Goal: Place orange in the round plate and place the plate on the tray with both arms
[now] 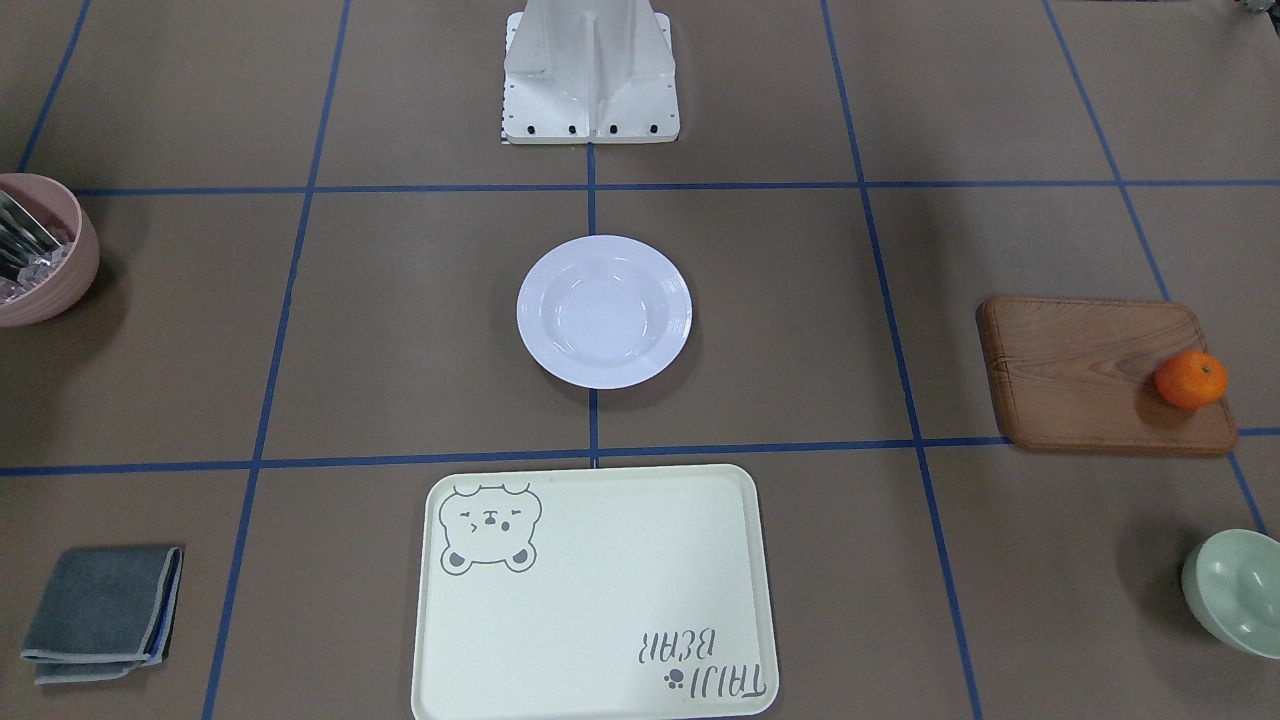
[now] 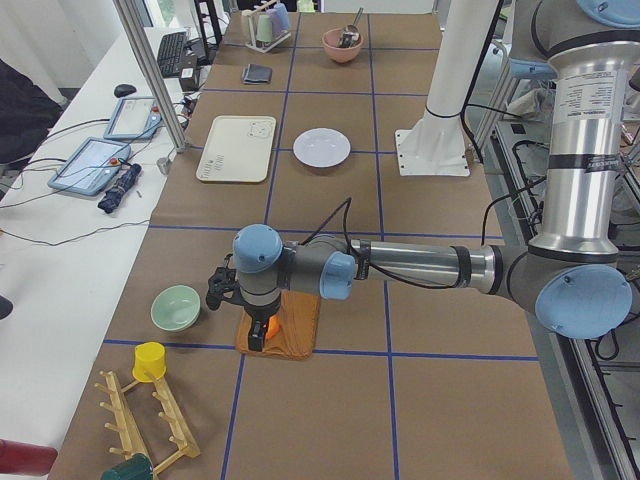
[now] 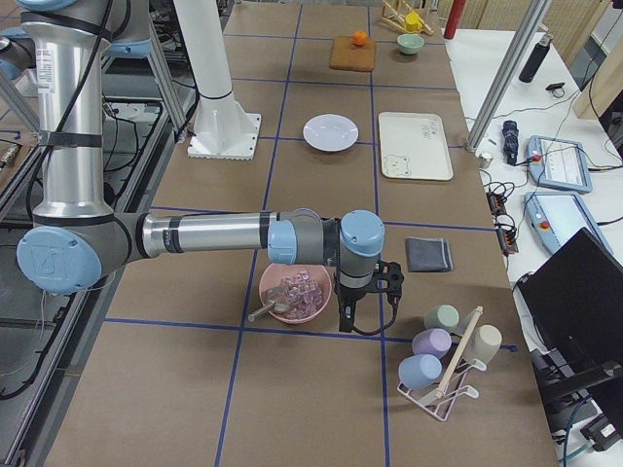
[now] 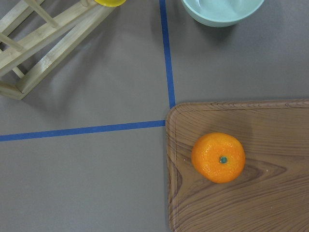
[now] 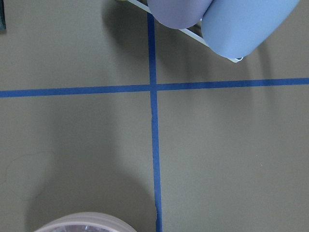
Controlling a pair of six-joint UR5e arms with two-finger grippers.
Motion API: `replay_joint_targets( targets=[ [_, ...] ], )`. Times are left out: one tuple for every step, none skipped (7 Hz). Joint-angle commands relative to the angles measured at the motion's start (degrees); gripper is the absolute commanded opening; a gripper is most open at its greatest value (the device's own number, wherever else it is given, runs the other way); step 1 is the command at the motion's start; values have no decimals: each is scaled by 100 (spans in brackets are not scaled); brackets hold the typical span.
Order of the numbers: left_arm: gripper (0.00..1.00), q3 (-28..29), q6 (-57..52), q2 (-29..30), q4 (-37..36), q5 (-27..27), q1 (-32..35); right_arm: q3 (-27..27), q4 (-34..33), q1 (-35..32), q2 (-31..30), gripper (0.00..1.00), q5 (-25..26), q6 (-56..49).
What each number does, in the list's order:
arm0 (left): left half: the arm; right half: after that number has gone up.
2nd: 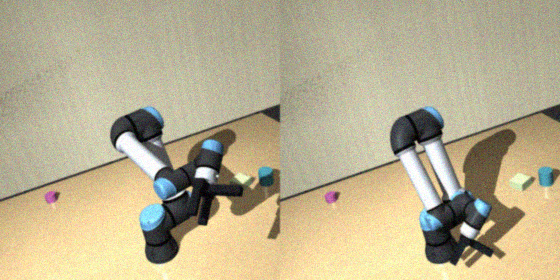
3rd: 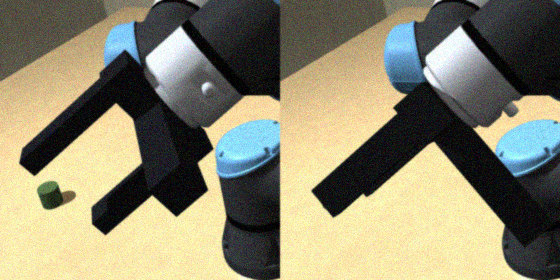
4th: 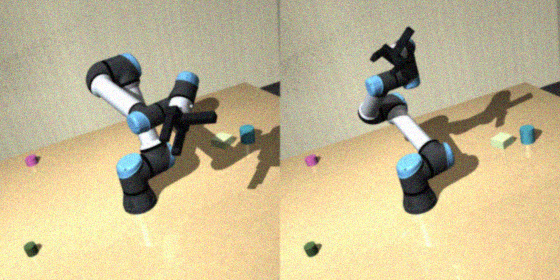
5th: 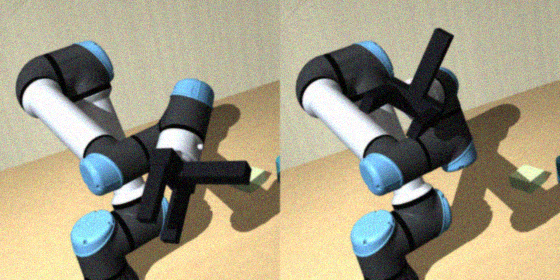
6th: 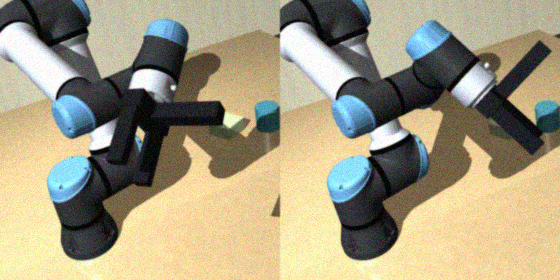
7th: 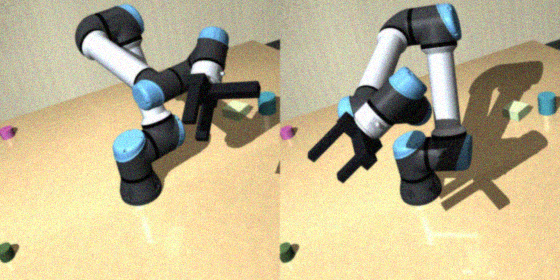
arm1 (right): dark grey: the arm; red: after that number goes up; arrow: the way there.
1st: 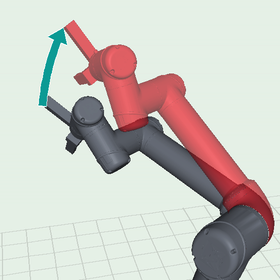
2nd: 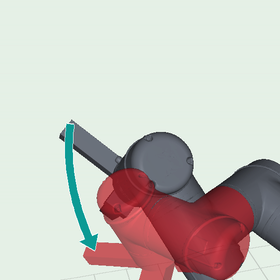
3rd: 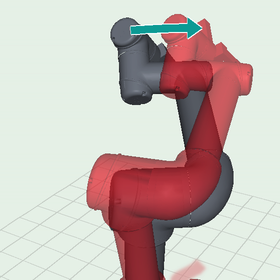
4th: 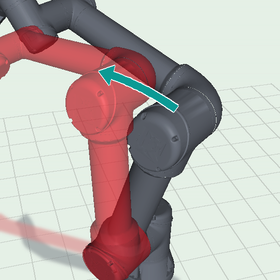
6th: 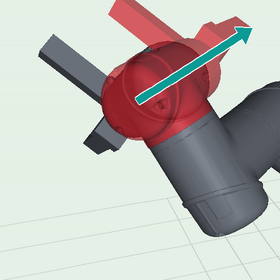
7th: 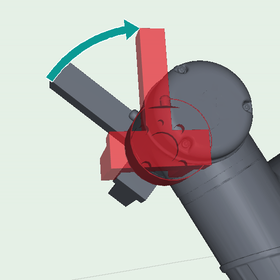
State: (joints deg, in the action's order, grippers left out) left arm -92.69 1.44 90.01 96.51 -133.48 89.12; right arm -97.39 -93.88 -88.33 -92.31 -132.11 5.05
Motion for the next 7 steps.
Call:
replay_joint_targets(
  targets=[
    [98,23,-3,-1,8,50,-9,-17,1,0,28,100,10,-4],
    [98,6,-3,-1,8,51,0,-34,1,0,29,100,1,-4],
    [98,14,-3,-1,17,59,-9,-60,1,-9,29,100,1,-4],
    [98,-29,-3,-1,17,59,0,-96,-8,-79,20,100,-42,-4],
    [98,-4,-21,17,43,68,-44,-96,-8,-123,2,100,1,-4],
    [98,-73,32,25,61,7,-70,-61,-8,-123,-6,100,19,31],
    [98,-108,154,113,52,-2,-262,-96,1,-123,72,100,-25,-4]
  ],
)
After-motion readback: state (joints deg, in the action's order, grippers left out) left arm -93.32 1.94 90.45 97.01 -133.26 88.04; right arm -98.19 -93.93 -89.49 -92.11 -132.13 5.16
